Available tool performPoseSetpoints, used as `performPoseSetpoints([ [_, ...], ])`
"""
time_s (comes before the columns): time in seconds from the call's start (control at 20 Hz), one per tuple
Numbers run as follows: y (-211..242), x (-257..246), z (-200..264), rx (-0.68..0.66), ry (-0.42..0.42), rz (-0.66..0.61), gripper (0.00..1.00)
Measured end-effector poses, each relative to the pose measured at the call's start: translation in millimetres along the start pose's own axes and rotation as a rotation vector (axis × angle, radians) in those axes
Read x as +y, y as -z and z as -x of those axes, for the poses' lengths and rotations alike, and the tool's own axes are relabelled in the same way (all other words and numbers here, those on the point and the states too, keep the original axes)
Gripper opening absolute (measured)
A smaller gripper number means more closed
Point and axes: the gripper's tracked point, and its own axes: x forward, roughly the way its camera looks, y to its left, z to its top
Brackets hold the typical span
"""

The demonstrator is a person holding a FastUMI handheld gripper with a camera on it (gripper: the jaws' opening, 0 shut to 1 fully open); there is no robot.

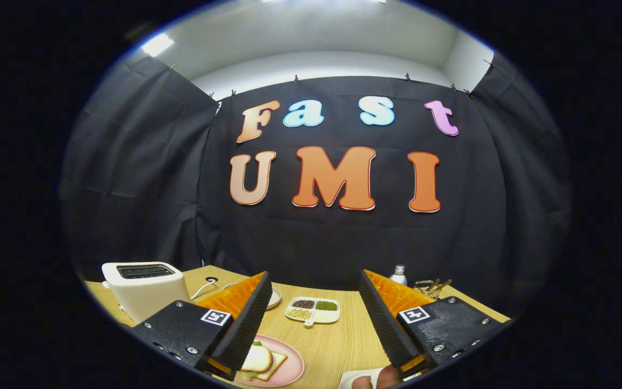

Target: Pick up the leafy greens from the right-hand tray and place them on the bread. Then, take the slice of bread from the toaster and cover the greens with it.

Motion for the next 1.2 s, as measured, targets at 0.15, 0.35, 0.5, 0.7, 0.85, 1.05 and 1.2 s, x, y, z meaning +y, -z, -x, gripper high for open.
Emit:
performPoseSetpoints([
  [0.15,-3,-3,8,-0.025,0.000,-0.001,0.97],
  [0.35,-9,-3,11,-0.064,0.005,0.016,0.97],
  [0.5,-8,0,11,-0.064,0.000,0.017,0.97],
  [0.7,-9,-1,13,-0.065,0.004,0.006,0.97],
  [0.85,-11,-4,12,-0.069,0.011,0.000,0.97],
  [1.05,-14,-2,14,-0.076,0.009,0.002,0.97],
  [1.2,-16,-1,14,-0.077,0.005,0.005,0.97],
])
